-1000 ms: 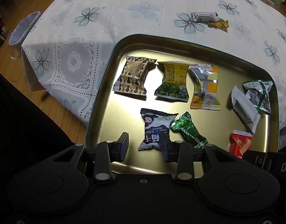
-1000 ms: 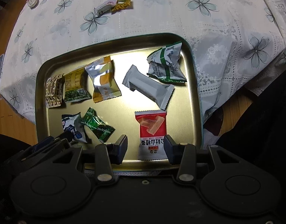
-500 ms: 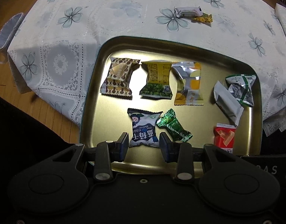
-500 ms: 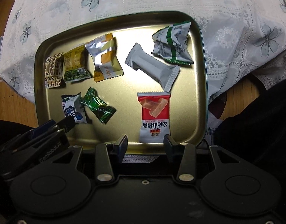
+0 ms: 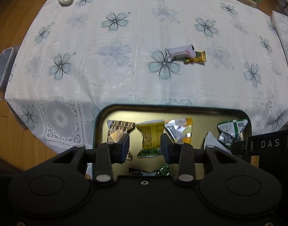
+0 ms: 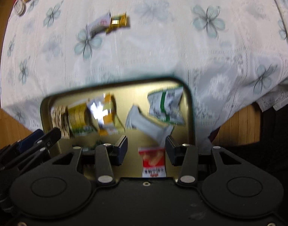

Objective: Organize snacks
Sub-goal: 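Move both open tools toward the white hawthorn packet and gold candy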

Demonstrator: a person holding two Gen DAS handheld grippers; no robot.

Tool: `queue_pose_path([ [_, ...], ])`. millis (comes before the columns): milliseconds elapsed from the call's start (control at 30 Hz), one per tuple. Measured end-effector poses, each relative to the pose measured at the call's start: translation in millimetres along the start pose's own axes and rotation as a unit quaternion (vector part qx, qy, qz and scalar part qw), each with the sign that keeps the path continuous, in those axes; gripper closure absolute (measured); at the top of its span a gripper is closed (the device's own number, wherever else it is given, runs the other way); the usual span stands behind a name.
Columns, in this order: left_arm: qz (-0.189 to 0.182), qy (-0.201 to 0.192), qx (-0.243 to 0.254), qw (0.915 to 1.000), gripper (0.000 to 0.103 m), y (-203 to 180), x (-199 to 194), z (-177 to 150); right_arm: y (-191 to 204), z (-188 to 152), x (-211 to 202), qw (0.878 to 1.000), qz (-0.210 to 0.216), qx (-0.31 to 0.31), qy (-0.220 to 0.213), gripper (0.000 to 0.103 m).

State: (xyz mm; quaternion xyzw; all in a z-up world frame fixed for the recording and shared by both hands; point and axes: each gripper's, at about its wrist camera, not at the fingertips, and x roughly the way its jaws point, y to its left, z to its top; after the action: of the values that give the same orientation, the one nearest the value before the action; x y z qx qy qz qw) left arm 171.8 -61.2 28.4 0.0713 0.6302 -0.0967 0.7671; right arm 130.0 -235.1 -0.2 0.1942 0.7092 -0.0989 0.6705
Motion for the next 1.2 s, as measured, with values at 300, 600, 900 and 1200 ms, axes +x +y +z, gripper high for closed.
queue_pose_path([
  [300,0.010,0.010,-0.012,0.9998,0.057,-1.8,17.3,71.7,5.4,74.2,-2.9,0.999,-0.019,0.047,-0.008,0.056],
  [600,0.041,-0.009,-0.019,0.9989,0.057,-7.8,54.3,139.2,14.0,133.8,10.2,0.996,-0.046,0.077,-0.019,0.056],
  [900,-0.009,0.020,-0.025,0.9995,0.057,-20.8,106.0,166.8,6.7,144.9,35.1,0.995,-0.054,0.086,0.004,0.056],
  [1200,0.002,0.044,0.000,0.9991,0.057,-36.0,114.4,162.6,1.9,150.0,35.9,0.995,-0.047,0.091,0.003,0.056],
])
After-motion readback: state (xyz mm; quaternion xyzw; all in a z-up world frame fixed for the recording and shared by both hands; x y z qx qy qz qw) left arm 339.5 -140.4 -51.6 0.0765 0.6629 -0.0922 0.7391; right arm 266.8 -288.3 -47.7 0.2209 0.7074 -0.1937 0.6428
